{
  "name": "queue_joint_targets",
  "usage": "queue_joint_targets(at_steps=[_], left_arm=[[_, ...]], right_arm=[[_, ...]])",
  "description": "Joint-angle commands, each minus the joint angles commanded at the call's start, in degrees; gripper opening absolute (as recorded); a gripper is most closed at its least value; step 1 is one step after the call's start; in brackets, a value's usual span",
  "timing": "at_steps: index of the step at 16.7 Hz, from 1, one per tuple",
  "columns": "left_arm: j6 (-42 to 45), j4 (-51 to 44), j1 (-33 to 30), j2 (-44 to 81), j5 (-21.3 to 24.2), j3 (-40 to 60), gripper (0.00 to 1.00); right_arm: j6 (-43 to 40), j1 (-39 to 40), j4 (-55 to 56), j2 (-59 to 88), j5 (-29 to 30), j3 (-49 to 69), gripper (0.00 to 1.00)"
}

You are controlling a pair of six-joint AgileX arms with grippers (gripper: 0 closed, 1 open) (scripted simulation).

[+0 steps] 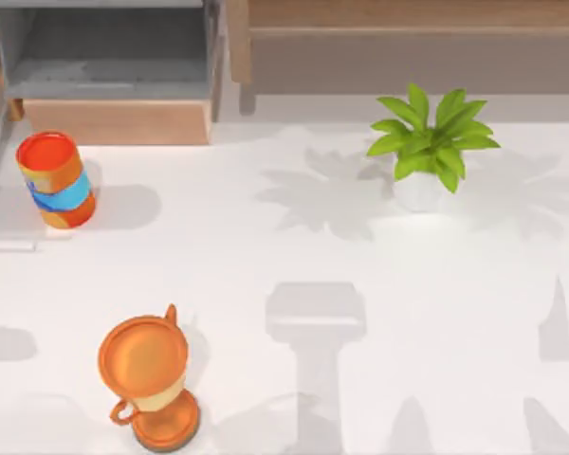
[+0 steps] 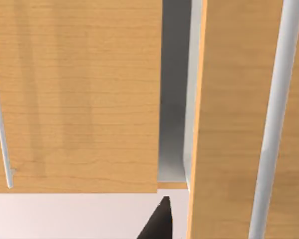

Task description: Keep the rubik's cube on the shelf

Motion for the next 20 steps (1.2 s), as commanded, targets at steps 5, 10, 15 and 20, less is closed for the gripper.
queue_joint_targets(at_steps=[5,10,15,20], left_arm=[[0.00,0.00,0.00,0.00,0.00,0.00,1.00],[0.00,-0.01,-0.12,0.02,-0.01,0.05,1.00],[0.15,1.85,2.38,-1.09,2.47,-3.05,1.00],[0.16,1.98,2.46,-1.00,2.70,-3.30,1.00]], right_arm=[[0.00,0.00,0.00,0.00,0.00,0.00,1.00],[0.00,0.00,0.00,0.00,0.00,0.00,1.00],[0.00,0.00,0.00,0.00,0.00,0.00,1.00],[0.00,0.00,0.00,0.00,0.00,0.00,1.00]])
